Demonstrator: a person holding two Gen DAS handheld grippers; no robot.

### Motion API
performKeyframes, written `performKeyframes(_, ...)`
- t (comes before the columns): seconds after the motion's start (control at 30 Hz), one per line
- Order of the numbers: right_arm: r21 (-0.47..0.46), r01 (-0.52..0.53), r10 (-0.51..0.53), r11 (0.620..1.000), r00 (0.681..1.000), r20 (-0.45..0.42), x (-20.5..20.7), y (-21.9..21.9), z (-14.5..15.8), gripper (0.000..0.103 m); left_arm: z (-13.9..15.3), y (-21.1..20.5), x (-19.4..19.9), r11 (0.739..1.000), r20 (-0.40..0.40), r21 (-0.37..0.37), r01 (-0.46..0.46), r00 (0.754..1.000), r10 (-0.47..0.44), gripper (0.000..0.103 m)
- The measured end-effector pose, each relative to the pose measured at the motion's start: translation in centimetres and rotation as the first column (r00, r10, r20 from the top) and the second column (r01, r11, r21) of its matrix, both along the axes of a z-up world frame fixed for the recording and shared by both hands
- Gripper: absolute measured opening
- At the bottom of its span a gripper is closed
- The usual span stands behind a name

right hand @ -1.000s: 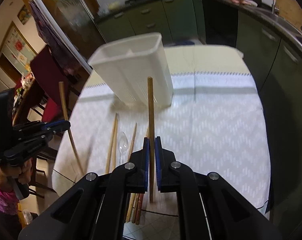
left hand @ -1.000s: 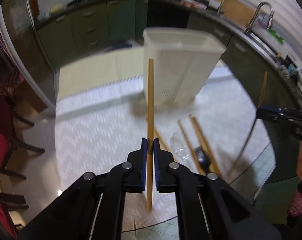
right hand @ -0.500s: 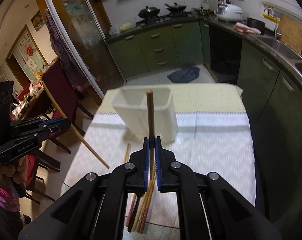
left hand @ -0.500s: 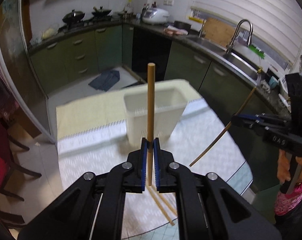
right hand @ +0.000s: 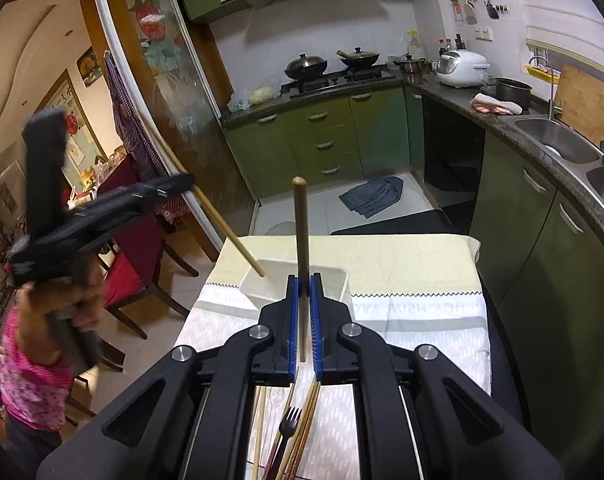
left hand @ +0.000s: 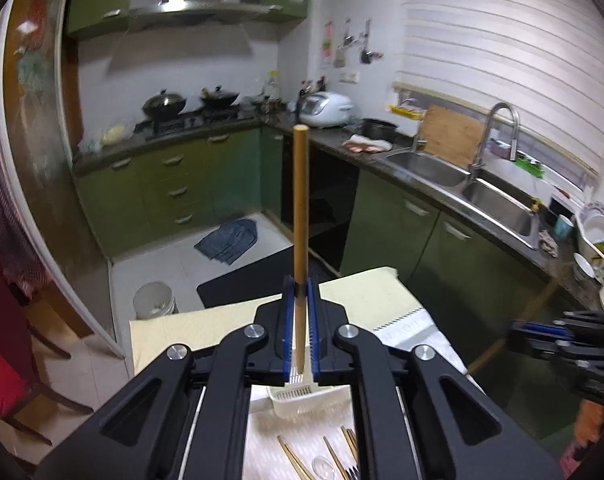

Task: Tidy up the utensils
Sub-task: 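Lift both held chopsticks upright and carry them over the white utensil holder, then open the left tool over the holder while the right tool releases its chopstick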

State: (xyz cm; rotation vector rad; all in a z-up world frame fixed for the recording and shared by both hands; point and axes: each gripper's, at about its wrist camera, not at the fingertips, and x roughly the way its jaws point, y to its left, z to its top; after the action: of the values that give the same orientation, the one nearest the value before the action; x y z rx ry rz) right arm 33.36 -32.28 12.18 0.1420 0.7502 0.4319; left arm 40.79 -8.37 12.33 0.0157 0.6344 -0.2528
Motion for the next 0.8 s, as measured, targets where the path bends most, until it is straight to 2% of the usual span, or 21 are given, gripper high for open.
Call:
performKeyframes(0.17, 0.001, 0.007, -0.007, 1.000, 1.000, 0.014, 1.0, 0.1, 1.1, 0.007, -4.4, -0.1, 2.5, 1.000, -0.095, 0.020, -0.014, 0.995, 0.016, 0.006)
performKeyframes(0.37, 0.028, 0.027, -0.028, 0.999, 0.998, 0.056, 3.1, 0.5, 2.5, 0.007, -9.6, -0.1, 3.2, 0.996, -0.188, 0.086, -0.013, 0.982, 0.029, 0.008)
performKeyframes(0.4, 0.031, 0.038, -0.040, 0.999, 0.997, 0.066, 3.6, 0.6, 2.8, 0.007, -10.3, 0.0, 3.2, 0.996, -0.205, 0.088, -0.011, 0.978, 0.029, 0.011)
performKeyframes(0.47, 0.032, 0.050, -0.053, 0.998, 0.996, 0.076, 4.7, 1.1, 3.2, 0.007, -11.4, 0.4, 3.1, 0.998, -0.229, 0.069, -0.013, 0.973, 0.029, 0.033)
performKeyframes(0.5, 0.028, 0.060, -0.062, 0.998, 0.995, 0.080, 5.2, 1.4, 3.3, 0.007, -11.7, 0.7, 2.9, 0.998, -0.231, 0.056, -0.020, 0.972, 0.033, 0.037)
performKeyframes(0.6, 0.011, 0.081, -0.082, 0.997, 0.994, 0.072, 7.4, 2.7, 2.6, 0.007, -11.6, 1.3, 2.0, 0.999, -0.232, 0.038, -0.014, 0.972, 0.023, 0.041)
performKeyframes(0.67, -0.006, 0.099, -0.099, 0.995, 0.993, 0.061, 8.6, 3.3, 1.6, 0.007, -11.0, 2.0, 1.0, 1.000, -0.226, 0.022, -0.021, 0.974, 0.025, 0.055)
performKeyframes(0.8, -0.064, 0.111, -0.109, 0.992, 0.994, 0.028, 11.0, 4.8, -1.7, 0.007, -10.3, 3.0, -1.8, 1.000, -0.222, 0.015, -0.012, 0.975, 0.015, 0.059)
